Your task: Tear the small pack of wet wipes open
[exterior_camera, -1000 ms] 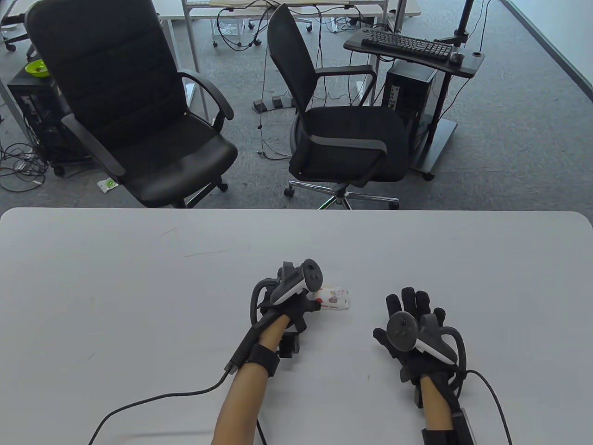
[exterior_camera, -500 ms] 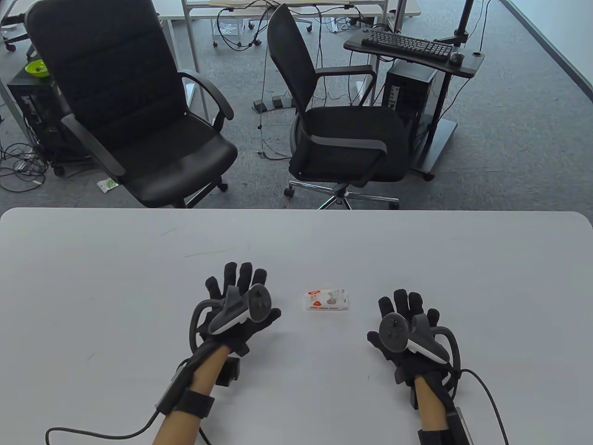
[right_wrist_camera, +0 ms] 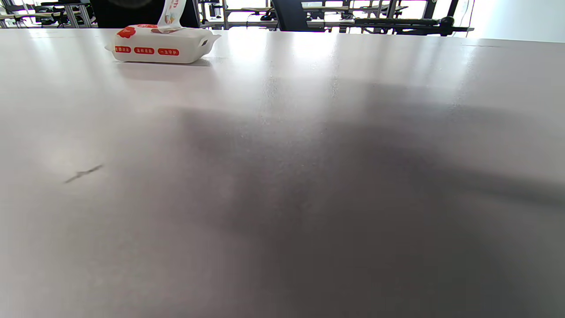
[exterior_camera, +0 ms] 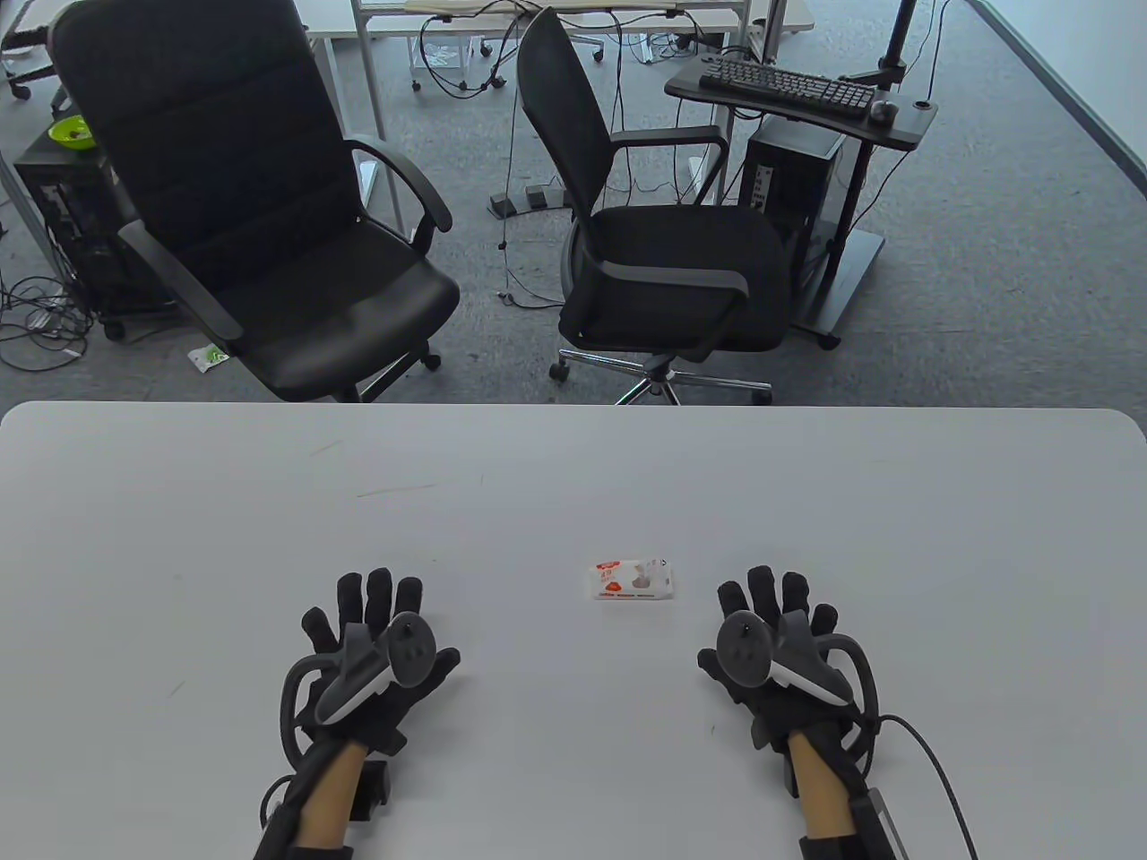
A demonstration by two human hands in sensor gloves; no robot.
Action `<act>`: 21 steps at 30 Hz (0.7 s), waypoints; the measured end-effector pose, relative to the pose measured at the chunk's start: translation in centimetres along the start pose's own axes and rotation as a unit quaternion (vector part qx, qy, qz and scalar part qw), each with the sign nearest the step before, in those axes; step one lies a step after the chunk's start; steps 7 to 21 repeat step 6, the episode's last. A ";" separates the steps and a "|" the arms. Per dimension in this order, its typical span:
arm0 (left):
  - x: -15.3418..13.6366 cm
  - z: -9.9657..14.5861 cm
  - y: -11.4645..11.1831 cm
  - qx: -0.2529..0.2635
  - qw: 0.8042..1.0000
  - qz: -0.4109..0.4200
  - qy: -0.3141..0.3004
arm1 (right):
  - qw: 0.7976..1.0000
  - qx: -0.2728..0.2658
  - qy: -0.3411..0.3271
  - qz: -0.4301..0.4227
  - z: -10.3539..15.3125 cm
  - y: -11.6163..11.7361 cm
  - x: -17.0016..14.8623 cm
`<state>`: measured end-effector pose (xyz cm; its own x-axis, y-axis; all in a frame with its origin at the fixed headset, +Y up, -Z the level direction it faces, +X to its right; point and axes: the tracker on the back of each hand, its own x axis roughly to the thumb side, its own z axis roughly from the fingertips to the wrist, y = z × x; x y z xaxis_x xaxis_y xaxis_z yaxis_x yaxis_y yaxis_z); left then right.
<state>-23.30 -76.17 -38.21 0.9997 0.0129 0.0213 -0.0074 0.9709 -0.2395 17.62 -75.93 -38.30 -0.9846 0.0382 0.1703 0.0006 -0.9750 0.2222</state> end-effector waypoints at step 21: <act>0.0 0.0 -0.4 -0.010 1.000 0.001 -0.001 | 1.000 -0.001 -0.001 0.004 0.0 0.0 0.2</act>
